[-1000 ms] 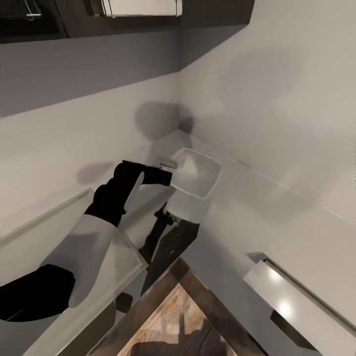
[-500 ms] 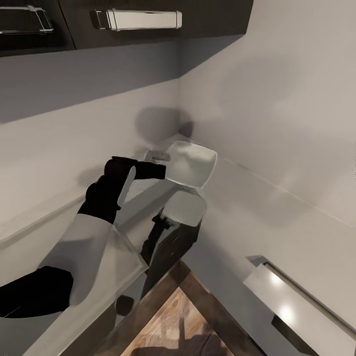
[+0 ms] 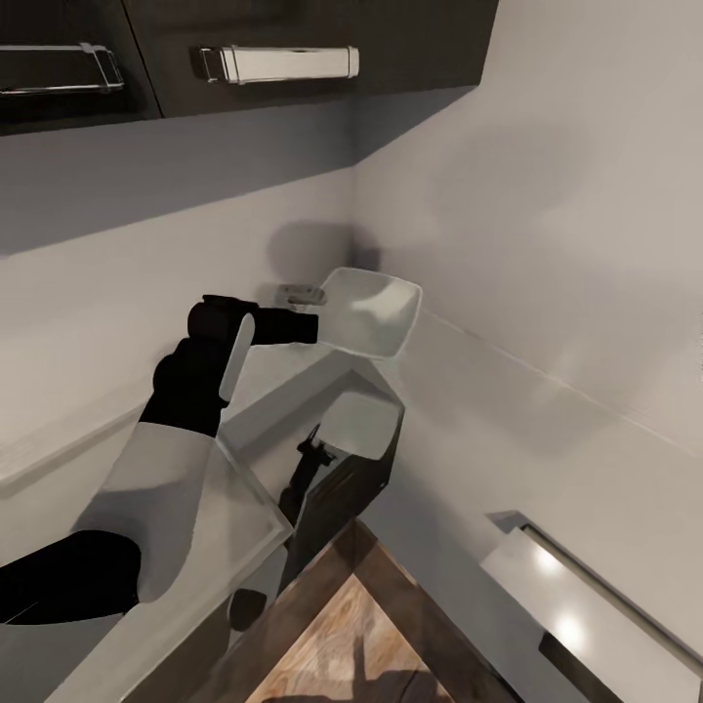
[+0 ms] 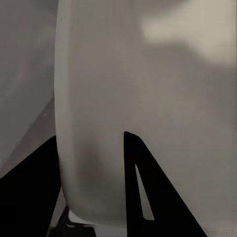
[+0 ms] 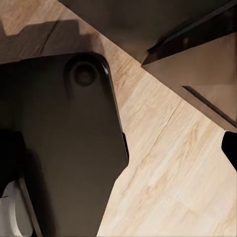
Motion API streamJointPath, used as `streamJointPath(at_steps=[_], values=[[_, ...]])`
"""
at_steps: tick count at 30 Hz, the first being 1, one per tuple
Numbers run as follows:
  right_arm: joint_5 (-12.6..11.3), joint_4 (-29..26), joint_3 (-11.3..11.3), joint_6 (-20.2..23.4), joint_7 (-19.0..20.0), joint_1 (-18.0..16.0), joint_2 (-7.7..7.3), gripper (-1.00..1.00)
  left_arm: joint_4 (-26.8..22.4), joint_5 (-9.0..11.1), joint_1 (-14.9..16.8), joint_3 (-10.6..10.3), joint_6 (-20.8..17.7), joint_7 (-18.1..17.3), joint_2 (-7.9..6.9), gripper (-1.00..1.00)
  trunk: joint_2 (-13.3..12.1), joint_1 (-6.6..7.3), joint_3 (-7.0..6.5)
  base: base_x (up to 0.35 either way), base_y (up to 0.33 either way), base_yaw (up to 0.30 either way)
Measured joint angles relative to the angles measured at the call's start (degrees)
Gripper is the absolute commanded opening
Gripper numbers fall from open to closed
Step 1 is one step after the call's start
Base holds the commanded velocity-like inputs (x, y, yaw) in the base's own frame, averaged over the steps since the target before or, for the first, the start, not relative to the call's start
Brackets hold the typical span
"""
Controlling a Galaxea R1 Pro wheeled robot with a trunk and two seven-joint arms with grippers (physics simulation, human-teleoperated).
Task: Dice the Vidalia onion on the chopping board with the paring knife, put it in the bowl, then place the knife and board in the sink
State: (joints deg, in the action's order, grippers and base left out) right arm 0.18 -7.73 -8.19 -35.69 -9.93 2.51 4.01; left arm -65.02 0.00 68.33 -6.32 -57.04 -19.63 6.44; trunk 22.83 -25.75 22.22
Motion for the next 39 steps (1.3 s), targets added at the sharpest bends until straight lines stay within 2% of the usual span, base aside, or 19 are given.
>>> streamJointPath(at_steps=[6, 17, 22, 25, 28, 39], values=[[-0.1, -1.6, -0.1, -1.9, 0.0, 0.0, -0.03, 1.00, -0.3, -0.2, 0.0, 0.1, 0.0, 0.1, -0.11, -1.00, 0.0, -0.03, -0.49, -0.171, 0.000, 0.000], [-0.2, -3.7, -0.3, -2.1, 0.0, 0.0, -0.08, 1.00, -0.3, -0.2, 0.0, 0.1, 0.0, 0.1, -0.12, -1.00, 0.0, -0.04, -0.55, -0.323, 0.000, 0.026], [-0.1, -5.8, -0.3, -2.1, -0.2, 0.1, -0.14, 1.00, -0.3, -0.3, 0.0, 0.0, 0.0, 0.1, -0.13, -1.00, 0.0, -0.04, -0.56, -0.332, 0.000, 0.242], [-0.4, -6.3, -0.4, -2.1, -0.2, 0.1, -1.07, 1.00, -0.3, -0.3, 0.0, 0.0, 0.0, 0.1, -0.13, -1.00, 0.0, -0.04, -0.56, -0.332, 0.015, 0.276], [-0.4, -6.4, -0.4, -2.0, -0.2, 0.1, -1.41, 1.00, -0.3, -0.3, 0.0, 0.0, 0.0, 0.1, -0.13, -1.00, 0.0, -0.04, -0.56, -0.331, 0.079, 0.280], [-0.4, -6.5, -0.4, -2.0, -0.2, 0.1, -1.58, 1.00, -0.3, -0.3, 0.0, 0.0, 0.0, 0.1, -0.13, -1.00, 0.0, -0.04, -0.55, -0.331, 0.104, 0.281]])
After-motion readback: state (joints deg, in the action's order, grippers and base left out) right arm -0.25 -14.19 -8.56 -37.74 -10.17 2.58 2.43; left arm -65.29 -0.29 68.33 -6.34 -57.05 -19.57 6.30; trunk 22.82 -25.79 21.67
